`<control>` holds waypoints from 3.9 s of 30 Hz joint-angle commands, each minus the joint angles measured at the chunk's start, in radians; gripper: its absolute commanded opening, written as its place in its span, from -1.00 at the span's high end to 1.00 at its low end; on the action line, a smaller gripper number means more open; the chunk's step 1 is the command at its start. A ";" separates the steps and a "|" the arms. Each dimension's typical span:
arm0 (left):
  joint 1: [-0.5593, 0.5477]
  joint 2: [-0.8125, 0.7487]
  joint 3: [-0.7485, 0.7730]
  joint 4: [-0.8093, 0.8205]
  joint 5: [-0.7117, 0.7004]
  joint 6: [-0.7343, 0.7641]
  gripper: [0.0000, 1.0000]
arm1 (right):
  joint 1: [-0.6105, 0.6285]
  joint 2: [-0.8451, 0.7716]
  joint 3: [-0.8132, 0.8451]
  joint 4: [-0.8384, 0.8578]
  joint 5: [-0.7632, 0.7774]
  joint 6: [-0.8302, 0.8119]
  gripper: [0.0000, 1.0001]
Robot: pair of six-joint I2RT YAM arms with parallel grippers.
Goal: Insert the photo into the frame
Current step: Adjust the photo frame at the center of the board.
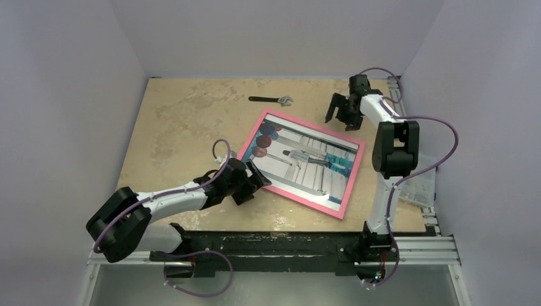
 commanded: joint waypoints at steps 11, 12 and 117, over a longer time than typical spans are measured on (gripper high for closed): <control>0.008 0.129 0.037 0.072 0.016 -0.010 -0.82 | -0.001 0.042 -0.047 -0.012 -0.281 -0.005 -0.76; 0.011 0.135 0.041 0.073 0.016 -0.006 -0.82 | -0.002 0.034 -0.071 -0.009 -0.296 -0.006 -0.76; 0.249 -0.222 0.329 -0.360 0.064 0.529 -1.00 | 0.157 -0.919 -0.784 0.029 -0.287 -0.058 -0.79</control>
